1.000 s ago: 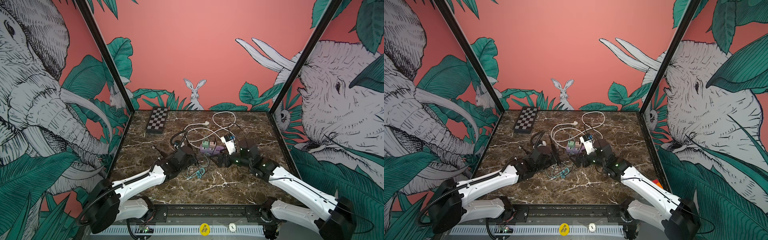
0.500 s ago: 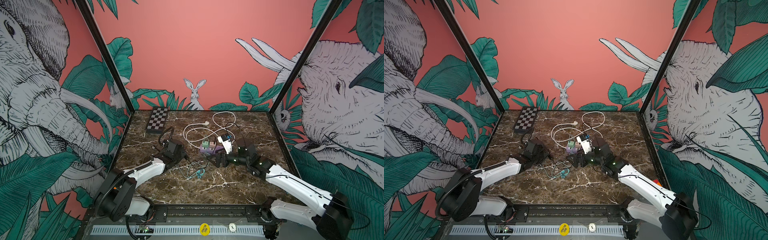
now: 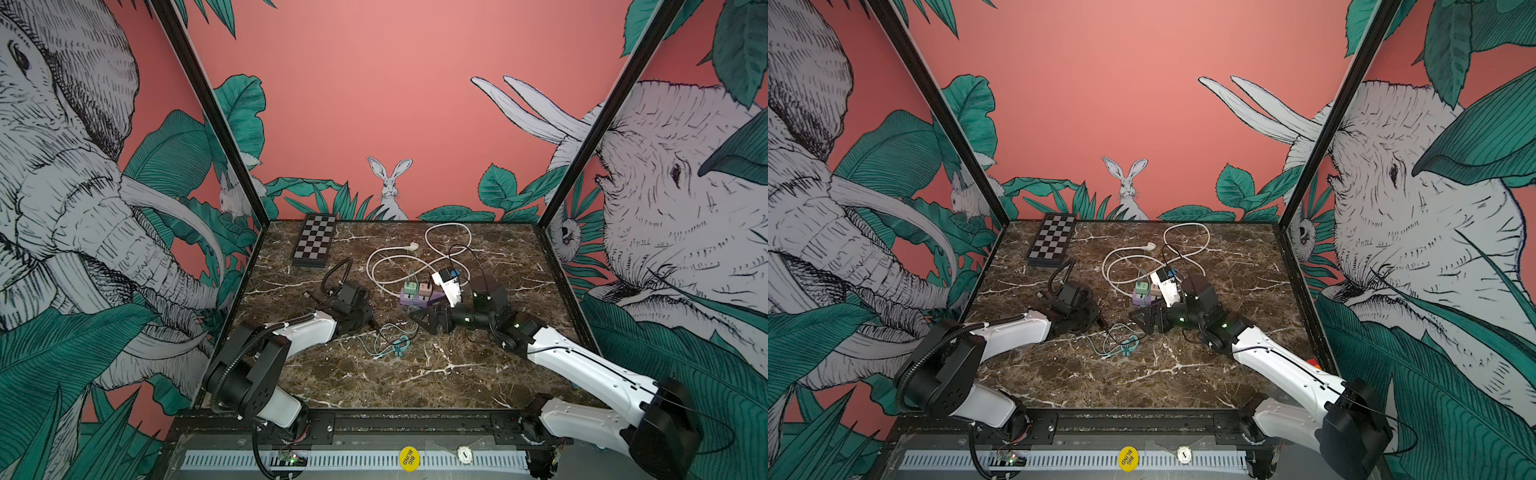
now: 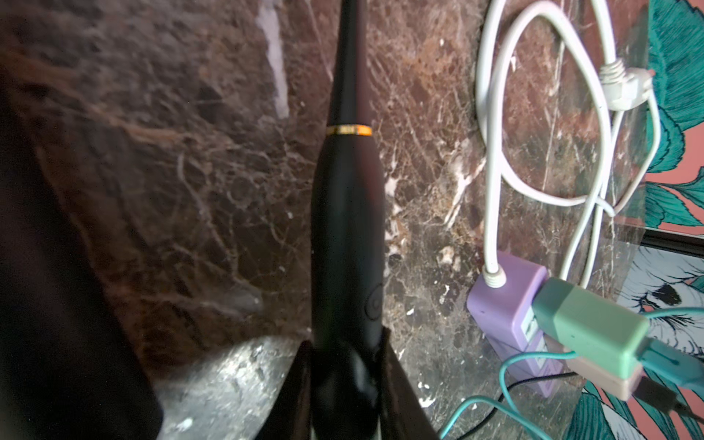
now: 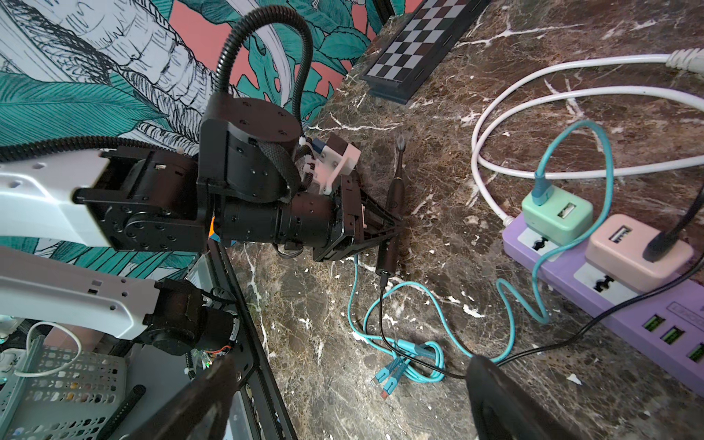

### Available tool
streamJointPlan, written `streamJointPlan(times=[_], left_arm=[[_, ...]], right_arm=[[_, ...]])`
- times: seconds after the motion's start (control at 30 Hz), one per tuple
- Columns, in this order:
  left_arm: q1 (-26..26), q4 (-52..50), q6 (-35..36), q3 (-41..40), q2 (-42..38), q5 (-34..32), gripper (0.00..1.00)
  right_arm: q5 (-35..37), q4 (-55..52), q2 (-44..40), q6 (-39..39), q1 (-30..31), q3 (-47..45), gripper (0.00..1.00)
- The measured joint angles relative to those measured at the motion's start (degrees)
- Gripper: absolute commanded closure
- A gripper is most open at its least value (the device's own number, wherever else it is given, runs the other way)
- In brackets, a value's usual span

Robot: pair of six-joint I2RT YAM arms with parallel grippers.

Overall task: Charge the electric toothbrush
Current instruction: Place the electric toothbrush at the center of the board, then reset both arms

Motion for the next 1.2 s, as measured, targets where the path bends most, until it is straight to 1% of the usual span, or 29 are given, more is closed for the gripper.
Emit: streamJointPlan(times=[0.07,0.13,0.3,0.33,0.4,0.47,0.6,0.7,0.73,0.8,0.83,0.9,1.0,1.03,1.07,1.13,1.2], left_arm=[[0.1,-0.3,0.2,0.0,0.2,0.3,1.0],[0.3,-0.8,0.3,0.0,0.5,0.8,0.96],[0.5,-1.2,0.8,0.0,1.4,1.6,0.83],[0.6,-1.3,0.9,0.0,1.4,1.6,0.8],[0.6,-1.3,1.4,0.0,1.4,1.6,0.7],[0.6,-1.7,1.8,0.1,1.4,1.7,0.56],[0.6,-2.2,2.4,1.3,1.4,2.0,0.37],[0.6,-2.7,3.0,2.0,1.4,2.1,0.3],[0.6,-3.0,3.6,2.2,1.4,2.1,0.25],[0.6,-4.5,4.7,3.0,0.9,1.9,0.07],[0.6,-6.0,6.0,3.8,0.2,1.4,0.01],[0.8,-9.3,8.8,5.9,-1.6,0.4,0.01],[1.4,-14.0,16.5,12.6,-5.1,-2.8,0.01],[1.5,-15.4,19.8,15.4,-6.3,-5.1,0.01],[1.6,-16.5,23.3,18.2,-7.8,-8.0,0.01],[2.0,-17.1,29.8,21.2,-10.6,-12.6,0.01],[2.6,-17.3,36.5,21.6,-13.9,-17.6,0.01]], right_arm=[[0.0,0.0,0.0,0.0,0.0,0.0,0.06],[0.0,0.2,0.0,0.0,0.0,-0.2,0.06],[0.0,0.2,0.0,0.1,0.1,-0.2,0.04],[0.0,0.2,0.0,0.1,0.1,-0.2,0.04],[0.0,0.2,0.0,0.1,0.2,-0.2,0.03],[0.0,0.2,0.0,0.1,0.2,-0.2,0.02],[0.1,0.1,0.0,0.2,0.2,-0.2,0.01],[0.7,-0.2,-0.2,0.2,0.2,-0.2,0.01],[1.4,-0.9,-0.7,-0.1,0.3,-0.2,0.01],[3.4,-2.2,-2.1,-0.7,0.3,-0.2,0.01],[5.0,-3.3,-3.0,-1.4,0.3,-0.1,0.01],[9.3,-6.2,-4.7,-2.8,0.3,0.9,0.01],[18.8,-9.9,-6.4,-4.1,-0.4,3.3,0.01],[22.9,-11.0,-7.1,-4.3,-1.2,3.8,0.01],[27.2,-11.7,-7.7,-4.5,-2.4,4.0,0.01],[34.7,-13.0,-8.7,-4.9,-5.8,3.8,0.01],[40.4,-13.0,-9.4,-5.6,-10.4,2.9,0.01]])
